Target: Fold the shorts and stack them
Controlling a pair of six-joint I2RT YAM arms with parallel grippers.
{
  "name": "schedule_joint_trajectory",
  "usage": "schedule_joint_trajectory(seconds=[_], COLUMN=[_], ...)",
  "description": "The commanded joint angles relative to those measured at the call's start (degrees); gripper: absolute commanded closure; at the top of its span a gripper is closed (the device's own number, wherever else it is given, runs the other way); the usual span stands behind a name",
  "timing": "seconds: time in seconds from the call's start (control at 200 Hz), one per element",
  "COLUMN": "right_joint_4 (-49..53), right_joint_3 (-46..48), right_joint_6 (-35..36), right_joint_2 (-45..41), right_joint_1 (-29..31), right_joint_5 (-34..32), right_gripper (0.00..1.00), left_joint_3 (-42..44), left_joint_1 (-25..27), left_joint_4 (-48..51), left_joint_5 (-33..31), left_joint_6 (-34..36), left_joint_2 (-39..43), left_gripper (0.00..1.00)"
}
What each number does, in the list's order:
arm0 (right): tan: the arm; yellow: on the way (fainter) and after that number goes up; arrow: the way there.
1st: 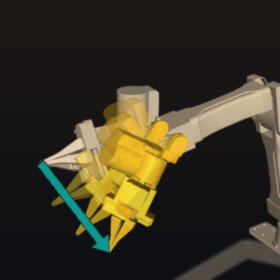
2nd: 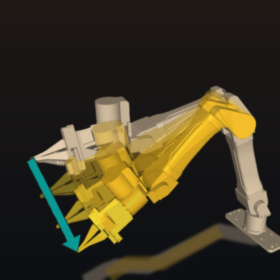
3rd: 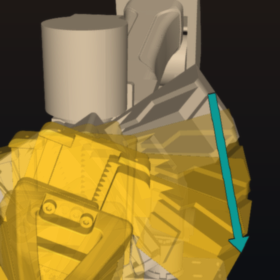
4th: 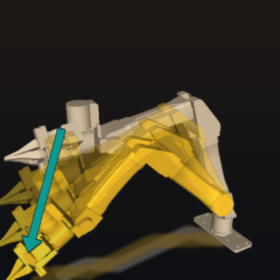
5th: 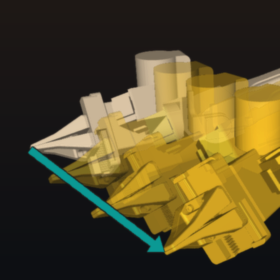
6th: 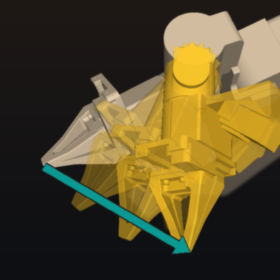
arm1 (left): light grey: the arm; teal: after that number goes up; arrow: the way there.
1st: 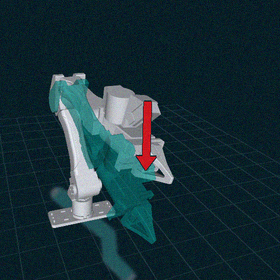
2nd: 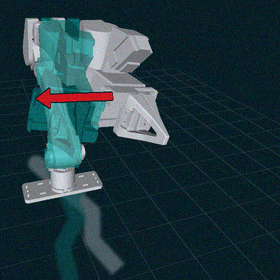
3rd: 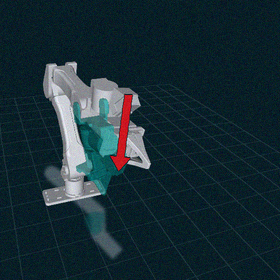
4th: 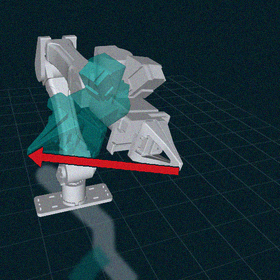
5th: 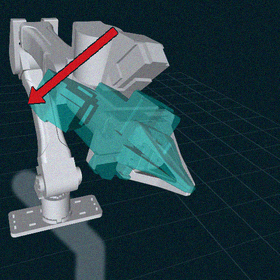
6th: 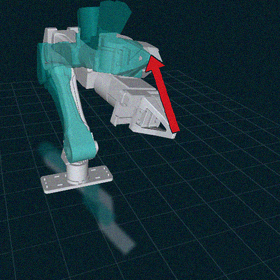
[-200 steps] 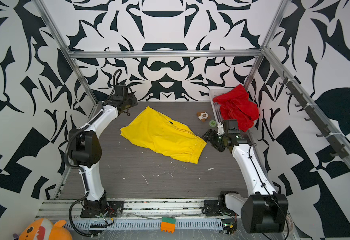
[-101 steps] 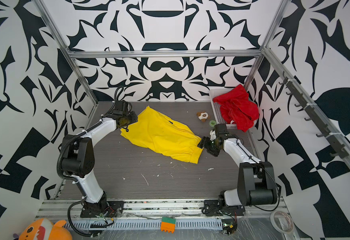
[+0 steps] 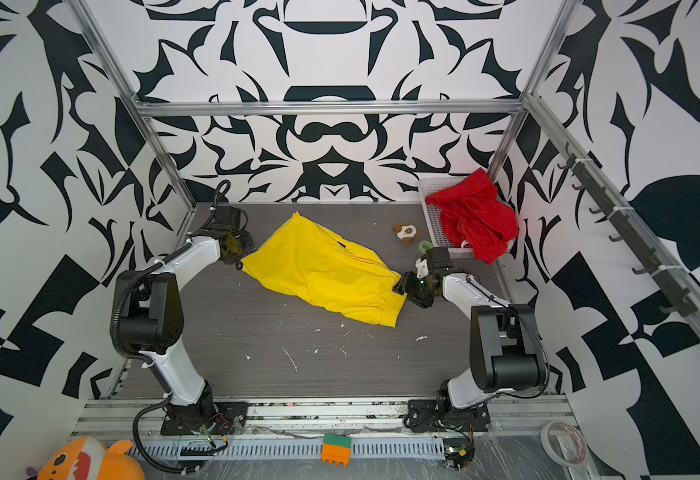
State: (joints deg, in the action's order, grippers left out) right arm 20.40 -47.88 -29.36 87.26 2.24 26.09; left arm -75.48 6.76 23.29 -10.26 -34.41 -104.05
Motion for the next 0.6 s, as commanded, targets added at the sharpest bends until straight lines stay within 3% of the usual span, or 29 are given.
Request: schedule_joint_trajectory(seconds=[0.0, 0.24, 0.405, 0.59], right_joint_4=[-1.94, -3.34, -4.31, -5.17], right_joint_3=[-0.37, -0.67, -1.28, -1.72], right_joint_6=[-0.51, -0.84, -1.31, -1.92], right_joint_2=[0.14, 1.32, 2.20, 3.34], right_joint_1=[0.04, -0.13, -0.48, -0.56], right_joint_5=[0.91, 0.49, 0.56, 0.87], right_gripper=[0.42, 0.41, 0.41, 0.50], left_joint_3=[0.59, 0.46, -0.17, 0.06], left_joint_1=[-0.33, -1.46, -1.75, -1.79], left_joint_4=[2.88, 3.35, 3.77, 4.22], left_joint_5=[0.46, 0.26, 1.56, 0.65], left_joint_6=[-2.12, -3.92, -4.57, -4.83], left_joint_2=[0.02, -3.21, -5.27, -6.40], left_gripper=[0.44, 0.41, 0.45, 0.52])
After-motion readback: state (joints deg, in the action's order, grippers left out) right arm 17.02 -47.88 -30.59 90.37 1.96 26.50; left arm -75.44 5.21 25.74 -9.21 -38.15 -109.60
